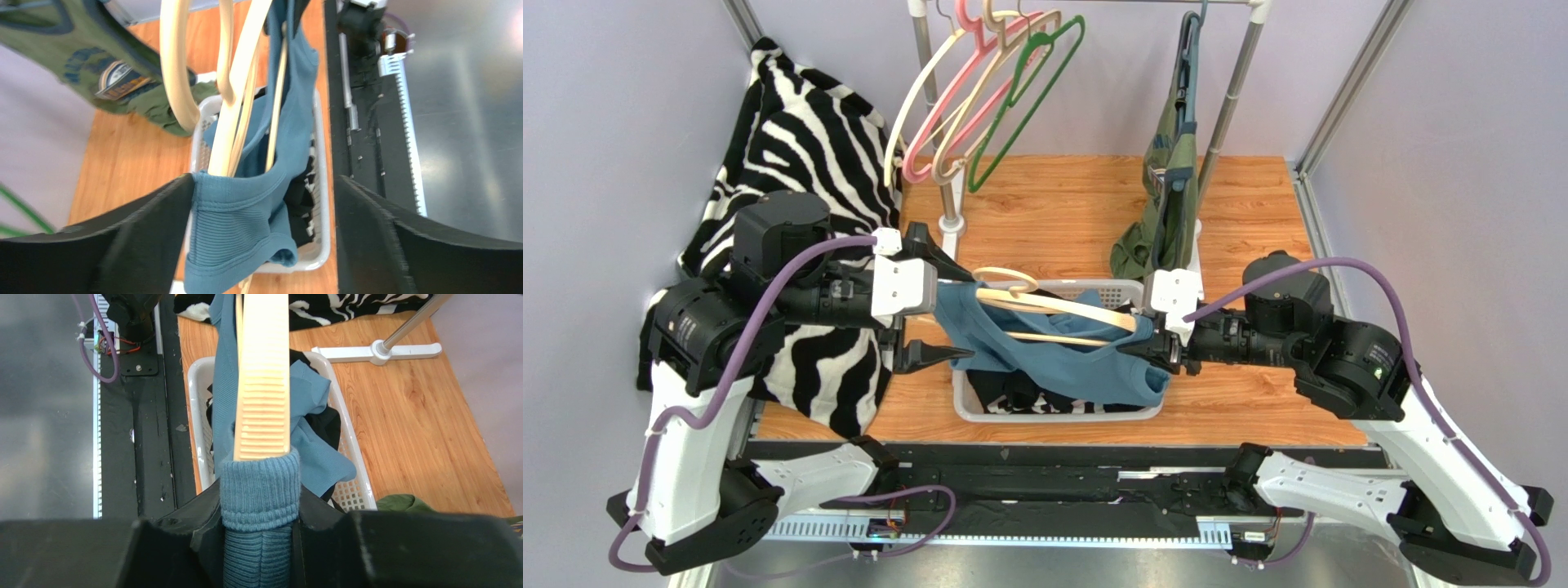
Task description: Remove the tank top from the hanger
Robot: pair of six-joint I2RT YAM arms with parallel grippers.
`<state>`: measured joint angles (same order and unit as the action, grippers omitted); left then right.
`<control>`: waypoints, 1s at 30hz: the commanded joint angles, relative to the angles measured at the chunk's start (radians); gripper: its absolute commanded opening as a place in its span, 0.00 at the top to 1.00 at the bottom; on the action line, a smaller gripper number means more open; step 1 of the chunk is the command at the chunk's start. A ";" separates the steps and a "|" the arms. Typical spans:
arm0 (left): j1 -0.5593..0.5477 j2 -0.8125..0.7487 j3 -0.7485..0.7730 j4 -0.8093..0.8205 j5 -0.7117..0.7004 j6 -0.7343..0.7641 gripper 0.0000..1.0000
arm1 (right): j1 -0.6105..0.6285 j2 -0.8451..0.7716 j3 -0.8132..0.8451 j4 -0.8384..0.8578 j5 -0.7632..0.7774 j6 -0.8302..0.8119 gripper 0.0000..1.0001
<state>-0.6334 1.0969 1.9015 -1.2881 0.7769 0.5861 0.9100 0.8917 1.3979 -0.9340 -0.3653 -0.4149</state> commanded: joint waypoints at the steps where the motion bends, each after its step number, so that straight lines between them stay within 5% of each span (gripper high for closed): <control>1: 0.001 -0.019 0.073 0.042 -0.114 0.006 0.02 | 0.001 -0.019 0.024 0.123 0.005 0.001 1.00; 8: 0.023 -0.029 0.156 0.084 -0.269 0.020 0.01 | 0.001 -0.030 0.032 0.098 -0.009 0.004 1.00; 17: 0.026 -0.045 0.033 -0.036 -0.234 0.130 0.05 | 0.001 -0.045 0.044 0.087 -0.012 0.010 1.00; 20: 0.028 -0.032 0.033 -0.057 -0.182 0.120 0.15 | 0.001 -0.043 0.052 0.086 -0.018 0.013 1.00; 27: 0.026 -0.003 0.071 -0.047 -0.117 0.054 0.60 | 0.010 -0.030 0.064 0.083 -0.023 0.019 1.00; 30: 0.026 0.000 0.067 -0.048 -0.102 0.047 0.66 | 0.015 -0.025 0.066 0.083 -0.020 0.018 1.00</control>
<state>-0.6109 1.1027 1.9388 -1.3308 0.6079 0.6537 0.9165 0.8700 1.4132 -0.9287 -0.3775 -0.4088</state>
